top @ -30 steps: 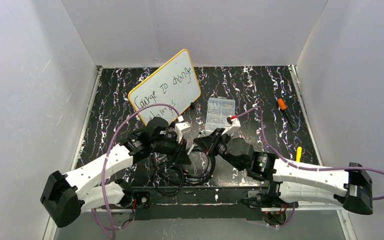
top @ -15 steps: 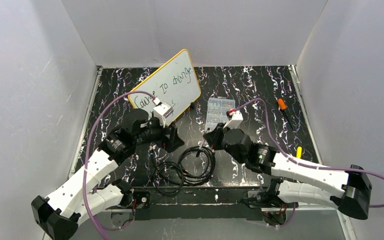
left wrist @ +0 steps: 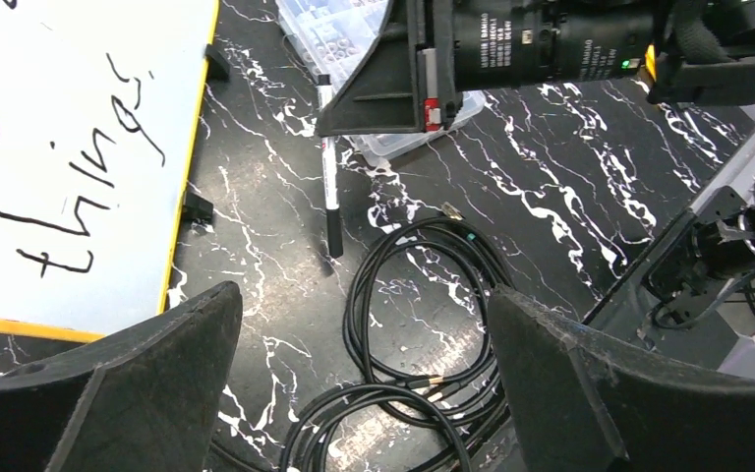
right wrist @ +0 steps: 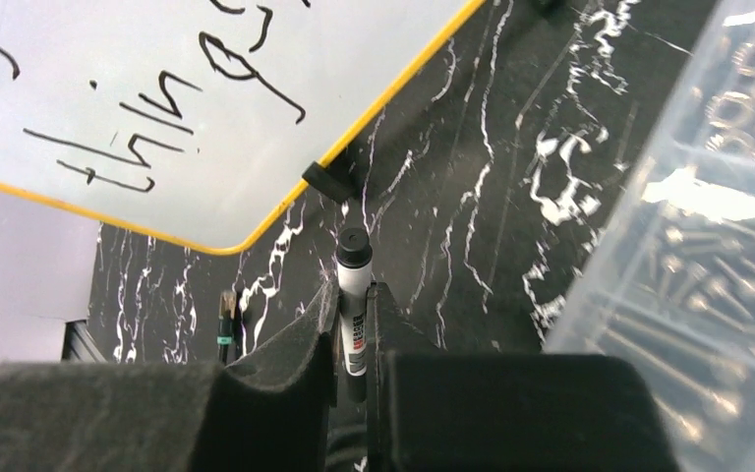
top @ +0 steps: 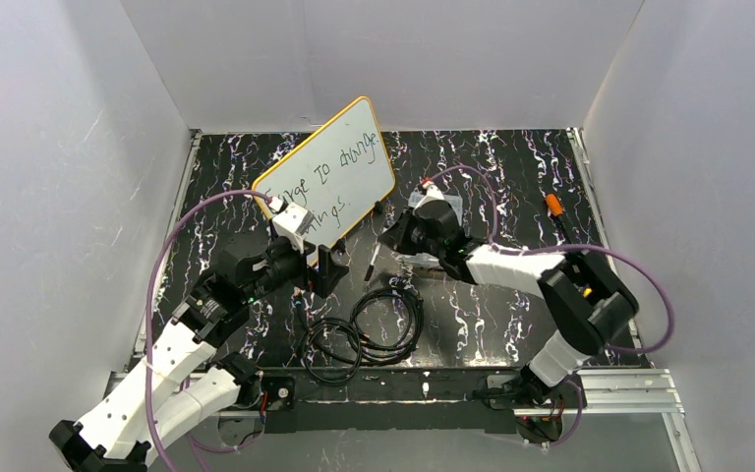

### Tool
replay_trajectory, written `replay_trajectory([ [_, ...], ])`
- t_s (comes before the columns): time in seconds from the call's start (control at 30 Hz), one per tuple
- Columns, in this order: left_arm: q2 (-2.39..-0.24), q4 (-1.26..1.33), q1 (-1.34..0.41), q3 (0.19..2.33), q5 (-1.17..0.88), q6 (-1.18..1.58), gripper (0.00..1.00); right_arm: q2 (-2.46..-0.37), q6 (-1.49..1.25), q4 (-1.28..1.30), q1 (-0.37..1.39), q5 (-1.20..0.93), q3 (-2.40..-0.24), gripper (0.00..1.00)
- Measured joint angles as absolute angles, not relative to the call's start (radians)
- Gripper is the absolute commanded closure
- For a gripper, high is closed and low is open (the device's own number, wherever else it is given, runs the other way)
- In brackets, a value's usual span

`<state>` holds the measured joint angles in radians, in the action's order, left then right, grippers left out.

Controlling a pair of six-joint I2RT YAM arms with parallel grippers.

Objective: Write a sentence on the whiteboard
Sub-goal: Place the whiteboard marker at the center of the board, then reset both arms

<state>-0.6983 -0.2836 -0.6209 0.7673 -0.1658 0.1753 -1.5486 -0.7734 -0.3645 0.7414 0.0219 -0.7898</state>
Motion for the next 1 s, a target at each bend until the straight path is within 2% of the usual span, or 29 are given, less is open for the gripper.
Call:
replay_trajectory([
  [0.13,-0.708,-0.287,-0.621,0.767,-0.138,0.176,0.02,-1.657,-0.788,-0.421,0.732,-0.025,-0.838,0.54],
  [0.23,-0.712,-0.292,-0.621,0.767,-0.126,0.179,0.02,-1.678,-0.781,-0.424,0.727,-0.038,-0.839,0.41],
  [0.47,-0.681,-0.292,-0.617,0.767,-0.081,0.185,0.02,-1.629,-0.69,-0.326,0.691,-0.033,-0.895,0.27],
  [0.57,-0.637,-0.292,-0.616,0.759,-0.023,0.185,0.02,-1.509,-0.617,-0.241,0.662,0.005,-0.896,0.17],
  [0.67,-0.59,-0.29,-0.614,0.754,0.044,0.183,0.02,-1.38,-0.545,-0.21,0.599,0.009,-0.88,0.14],
  [0.73,-0.564,-0.292,-0.614,0.752,0.091,0.183,0.02,-1.286,-0.497,-0.204,0.514,-0.008,-0.839,0.02],
  [0.87,-0.532,-0.299,-0.612,0.752,0.215,0.176,0.02,-1.124,-0.401,-0.127,0.335,-0.004,-0.744,0.01],
  [1.0,-0.519,-0.323,-0.611,0.753,0.337,0.167,0.02,-0.952,-0.32,-0.018,0.288,0.064,-0.678,0.01],
])
